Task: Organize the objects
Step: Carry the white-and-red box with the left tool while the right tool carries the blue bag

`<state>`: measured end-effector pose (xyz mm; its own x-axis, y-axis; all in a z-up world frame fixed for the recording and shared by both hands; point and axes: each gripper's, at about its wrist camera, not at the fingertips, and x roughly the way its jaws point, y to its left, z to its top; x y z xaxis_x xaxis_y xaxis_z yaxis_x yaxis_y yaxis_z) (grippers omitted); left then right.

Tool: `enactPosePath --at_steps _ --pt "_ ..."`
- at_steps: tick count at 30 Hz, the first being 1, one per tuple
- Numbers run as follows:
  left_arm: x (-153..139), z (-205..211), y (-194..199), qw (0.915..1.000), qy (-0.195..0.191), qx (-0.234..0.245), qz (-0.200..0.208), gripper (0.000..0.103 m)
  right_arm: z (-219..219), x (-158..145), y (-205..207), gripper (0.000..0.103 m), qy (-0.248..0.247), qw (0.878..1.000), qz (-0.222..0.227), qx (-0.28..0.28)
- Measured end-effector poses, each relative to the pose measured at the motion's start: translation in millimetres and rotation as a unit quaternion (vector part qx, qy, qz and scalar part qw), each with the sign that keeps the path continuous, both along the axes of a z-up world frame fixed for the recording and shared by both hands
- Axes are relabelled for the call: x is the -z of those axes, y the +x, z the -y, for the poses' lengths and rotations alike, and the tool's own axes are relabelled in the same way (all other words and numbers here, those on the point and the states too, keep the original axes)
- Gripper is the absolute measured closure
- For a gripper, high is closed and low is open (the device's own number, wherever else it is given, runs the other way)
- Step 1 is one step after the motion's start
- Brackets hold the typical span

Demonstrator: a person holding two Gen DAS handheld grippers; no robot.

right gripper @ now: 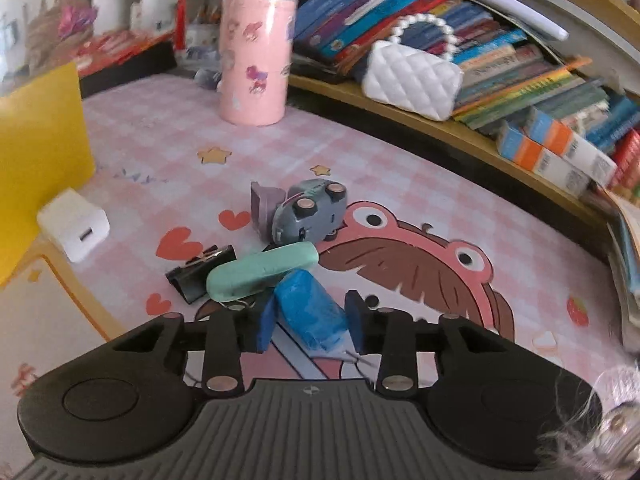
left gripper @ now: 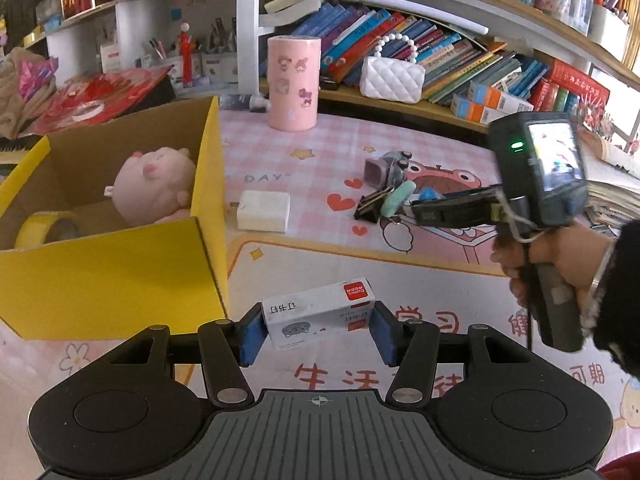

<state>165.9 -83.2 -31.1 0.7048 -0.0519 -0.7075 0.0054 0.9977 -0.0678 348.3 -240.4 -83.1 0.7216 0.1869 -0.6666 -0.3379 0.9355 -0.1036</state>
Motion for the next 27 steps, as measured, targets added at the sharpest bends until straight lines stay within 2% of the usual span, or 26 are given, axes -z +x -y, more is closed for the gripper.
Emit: enactPosePath --at_steps 6,13,18,23,27 --pt "-3.5 -7.4 -1.3 0.9996 -0.017 0.013 0.019 0.05 12.0 -23.9 -41.7 0.071 0.064 0.996 -0.009 0.06" --pt "-12.6 -19.9 -14.2 0.998 -0.03 0.035 0.044 0.05 21.8 -61.8 -108.1 0.071 0.152 0.978 -0.03 0.136" --pt "-16.0 -46.1 -29.4 0.9975 -0.045 0.019 0.051 0.05 -2.3 -73.2 -158.3 0.071 0.168 0.977 -0.034 0.129" --pt "-20.0 -71.9 -50.2 0.9966 -0.055 0.005 0.061 0.05 -45.5 -73.1 -188.2 0.071 0.143 0.986 -0.041 0.08" --pt "-22.1 -97.8 -69.5 0.9957 -0.063 -0.018 0.066 0.05 -71.5 -74.4 -203.5 0.071 0.137 0.988 -0.044 0.056"
